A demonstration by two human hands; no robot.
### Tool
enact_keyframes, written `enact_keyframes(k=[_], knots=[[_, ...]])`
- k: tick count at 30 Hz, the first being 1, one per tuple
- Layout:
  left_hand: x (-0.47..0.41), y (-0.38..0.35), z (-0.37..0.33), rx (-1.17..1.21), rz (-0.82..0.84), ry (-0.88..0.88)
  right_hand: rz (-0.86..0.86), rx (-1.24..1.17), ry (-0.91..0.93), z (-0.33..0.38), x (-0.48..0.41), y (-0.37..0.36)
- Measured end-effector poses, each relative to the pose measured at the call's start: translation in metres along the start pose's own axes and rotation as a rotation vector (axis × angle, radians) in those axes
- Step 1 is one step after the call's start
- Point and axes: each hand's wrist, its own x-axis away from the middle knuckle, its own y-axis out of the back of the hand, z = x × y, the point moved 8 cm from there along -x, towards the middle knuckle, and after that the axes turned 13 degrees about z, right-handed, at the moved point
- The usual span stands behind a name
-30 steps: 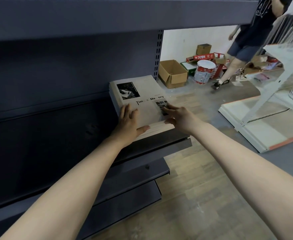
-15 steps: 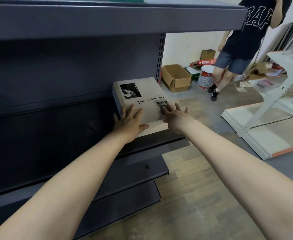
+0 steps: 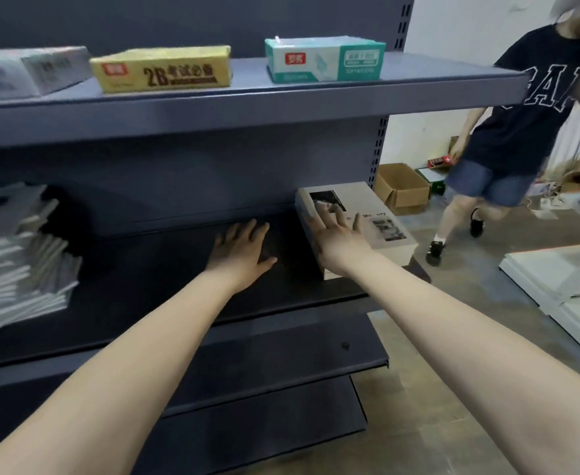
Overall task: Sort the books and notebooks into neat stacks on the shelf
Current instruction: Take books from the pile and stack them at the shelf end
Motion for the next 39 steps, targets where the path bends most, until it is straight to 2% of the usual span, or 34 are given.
enact_keyframes(k=[13,20,33,39], knots=[[0.102,0.040,0.183,-0.042,-0.151,0.287,-0.017,0.088,0.313,0.184,-0.035,0.012],[0.154,0.055,0.254,-0.097,-0.257,0.411,-0.070,0.097,0.470,0.274,-0.047,0.024],[0.264,0.051,0.372,-0.111,-0.264,0.670,-0.133,0.161,0.741,0.450,-0.038,0.029],[0.301,0.040,0.410,-0.107,-0.273,0.722,-0.169,0.172,0.814,0.517,-0.029,0.030]])
